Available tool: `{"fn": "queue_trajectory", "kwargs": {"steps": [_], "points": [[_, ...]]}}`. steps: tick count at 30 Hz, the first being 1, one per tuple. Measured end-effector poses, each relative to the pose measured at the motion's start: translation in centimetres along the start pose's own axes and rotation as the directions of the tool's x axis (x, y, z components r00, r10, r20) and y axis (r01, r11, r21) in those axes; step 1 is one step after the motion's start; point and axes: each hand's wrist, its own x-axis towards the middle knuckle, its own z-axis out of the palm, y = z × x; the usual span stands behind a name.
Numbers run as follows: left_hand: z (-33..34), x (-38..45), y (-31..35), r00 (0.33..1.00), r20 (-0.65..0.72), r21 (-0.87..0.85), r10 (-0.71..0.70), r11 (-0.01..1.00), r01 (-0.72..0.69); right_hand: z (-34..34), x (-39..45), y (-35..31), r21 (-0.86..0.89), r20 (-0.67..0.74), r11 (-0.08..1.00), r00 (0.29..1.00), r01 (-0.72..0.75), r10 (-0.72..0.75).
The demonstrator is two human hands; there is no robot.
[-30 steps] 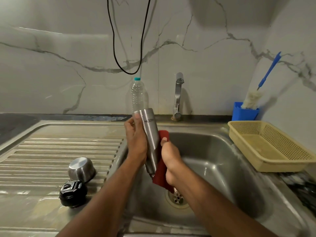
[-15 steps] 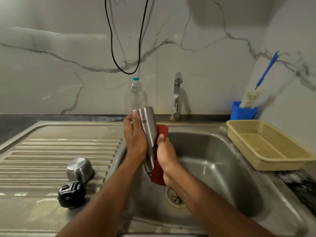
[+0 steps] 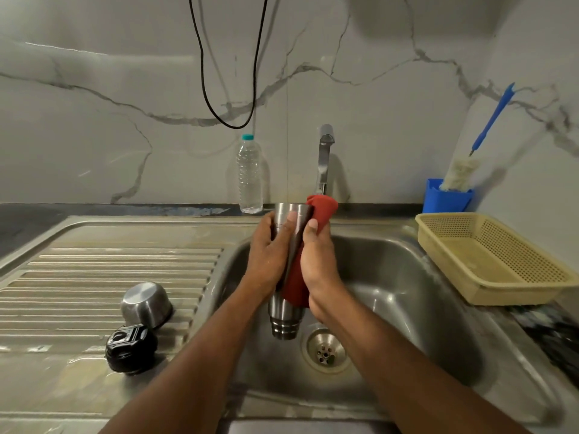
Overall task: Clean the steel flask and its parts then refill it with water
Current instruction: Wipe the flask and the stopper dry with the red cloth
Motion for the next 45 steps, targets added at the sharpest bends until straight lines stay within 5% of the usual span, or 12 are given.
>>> {"fn": "queue_trajectory", "kwargs": {"steps": [6, 10, 17, 25, 29, 33, 36, 38, 43, 45], "points": [[-2.1, 1.3, 1.2, 0.939, -0.322, -0.143, -0.125, 0.986, 0.082, 1.0, -0.7, 1.9, -0.095, 0.032, 0.934, 0.936, -0.346, 0.350], [-1.5, 0.8, 0.7, 0.976, -0.150, -0.024, -0.155, 0.988, 0.154, 0.8, -0.8, 0.9, 0.068, 0.007, 0.913, 0.915, -0.402, 0.403], [-0.7, 0.2, -0.4, 0.982, 0.190, 0.016, -0.008, 1.000, 0.005, -1.2, 1.1, -1.7, 0.284, -0.109, 0.952, 0.983, -0.112, 0.148], [-2.3, 0.7, -1.8, 0.991, -0.128, 0.276, -0.045, 0.958, 0.079, 0.6, -0.5, -0.3, 0.060, 0.038, 0.998, 0.999, -0.027, 0.024], [-2.2, 0.8, -0.9, 0.995, -0.077, 0.272, 0.058, 0.962, -0.035, 0.0, -0.2, -1.1, -0.169, 0.020, 0.976, 0.990, 0.137, -0.136], [-1.6, 0.4, -1.5, 0.982, 0.113, 0.365, 0.153, 0.913, -0.184, -1.8, 0.2, -1.7, -0.496, 0.126, 0.758, 0.899, 0.424, -0.420], [-2.4, 0.7, -1.8, 0.982, 0.067, 0.345, 0.177, 0.919, -0.189, -1.9, -0.2, -1.5, -0.518, 0.304, 0.559, 0.750, 0.648, -0.587], [-2.6, 0.9, -1.5, 0.980, 0.000, 0.354, 0.200, 0.916, -0.187, -1.8, 0.1, -1.3, -0.477, 0.358, 0.530, 0.706, 0.701, -0.611], [-1.1, -0.1, -0.2, 0.989, 0.069, 0.243, 0.131, 0.959, -0.144, -3.0, 1.6, -2.3, -0.418, 0.113, 0.813, 0.911, 0.406, -0.397], [-0.3, -0.4, 0.1, 0.988, 0.089, 0.234, 0.125, 0.962, -0.143, -3.4, 1.8, -2.5, -0.400, 0.076, 0.844, 0.931, 0.357, -0.357]]}}
